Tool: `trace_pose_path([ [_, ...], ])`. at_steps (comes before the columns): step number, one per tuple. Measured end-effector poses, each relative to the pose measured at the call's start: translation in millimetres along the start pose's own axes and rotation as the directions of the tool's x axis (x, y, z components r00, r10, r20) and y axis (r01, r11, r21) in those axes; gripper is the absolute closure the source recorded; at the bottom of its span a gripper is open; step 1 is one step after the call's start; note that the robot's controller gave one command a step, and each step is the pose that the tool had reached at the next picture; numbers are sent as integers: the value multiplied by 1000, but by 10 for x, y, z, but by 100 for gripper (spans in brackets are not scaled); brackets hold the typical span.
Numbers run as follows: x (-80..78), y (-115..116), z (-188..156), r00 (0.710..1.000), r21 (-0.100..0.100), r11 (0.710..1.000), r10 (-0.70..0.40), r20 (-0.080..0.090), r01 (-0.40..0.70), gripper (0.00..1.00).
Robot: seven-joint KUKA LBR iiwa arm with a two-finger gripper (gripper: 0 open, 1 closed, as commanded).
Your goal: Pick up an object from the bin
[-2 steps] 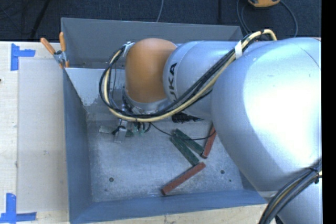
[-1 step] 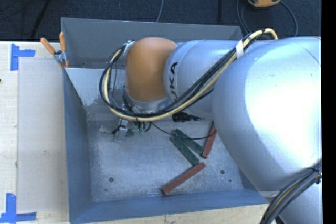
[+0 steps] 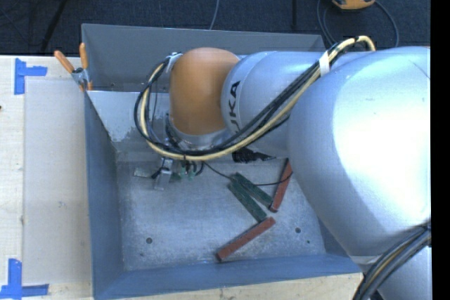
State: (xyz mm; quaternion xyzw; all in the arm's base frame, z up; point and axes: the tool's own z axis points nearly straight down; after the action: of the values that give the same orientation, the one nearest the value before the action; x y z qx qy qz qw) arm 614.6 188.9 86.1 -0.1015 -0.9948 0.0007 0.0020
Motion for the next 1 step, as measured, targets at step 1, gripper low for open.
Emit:
trace_pose_path([
  [1,12,-7,-155,1000,2,1000,0,-4,0,100],
])
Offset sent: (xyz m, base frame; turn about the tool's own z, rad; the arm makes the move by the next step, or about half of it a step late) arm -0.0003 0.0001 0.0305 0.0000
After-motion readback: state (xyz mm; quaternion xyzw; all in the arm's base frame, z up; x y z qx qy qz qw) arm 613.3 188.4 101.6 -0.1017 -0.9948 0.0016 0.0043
